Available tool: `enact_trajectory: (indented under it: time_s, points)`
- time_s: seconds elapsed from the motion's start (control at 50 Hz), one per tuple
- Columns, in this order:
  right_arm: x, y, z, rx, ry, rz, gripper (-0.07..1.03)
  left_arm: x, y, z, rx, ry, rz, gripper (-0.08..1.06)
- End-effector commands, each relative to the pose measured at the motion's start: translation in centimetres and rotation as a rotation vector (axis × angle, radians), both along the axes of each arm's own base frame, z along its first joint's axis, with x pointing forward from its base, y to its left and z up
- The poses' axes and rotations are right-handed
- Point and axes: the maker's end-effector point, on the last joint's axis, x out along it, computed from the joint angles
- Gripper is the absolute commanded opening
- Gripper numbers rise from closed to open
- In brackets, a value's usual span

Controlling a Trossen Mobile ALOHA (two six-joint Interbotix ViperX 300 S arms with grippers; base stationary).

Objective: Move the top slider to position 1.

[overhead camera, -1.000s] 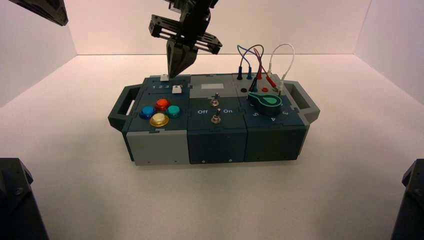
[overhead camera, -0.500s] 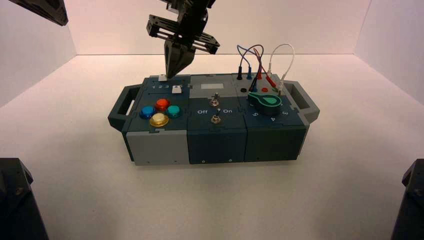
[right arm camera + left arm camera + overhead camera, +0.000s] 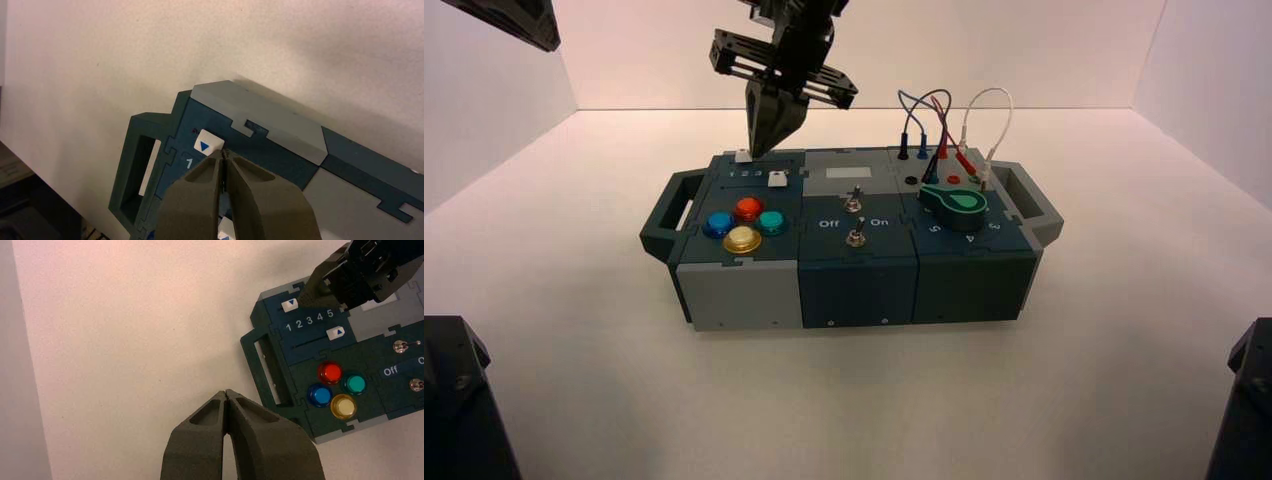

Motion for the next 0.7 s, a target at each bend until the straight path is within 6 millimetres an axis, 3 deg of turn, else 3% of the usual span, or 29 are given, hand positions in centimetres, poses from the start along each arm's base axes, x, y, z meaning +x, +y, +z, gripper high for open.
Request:
enact_trajectory:
  time_s: [0.02, 0.7]
  points:
    - [0.5, 1.2, 2.0, 0.039, -0.034, 0.001, -0.02, 0.3, -0.2, 0.6, -0.003, -0.023, -0.008, -0.03]
    - [0.1, 2.1, 2.0, 0.041, -0.031, 0.023, -0.02, 0.1, -0.1, 0.3, -0.001, -0.015, -0.008, -0.03]
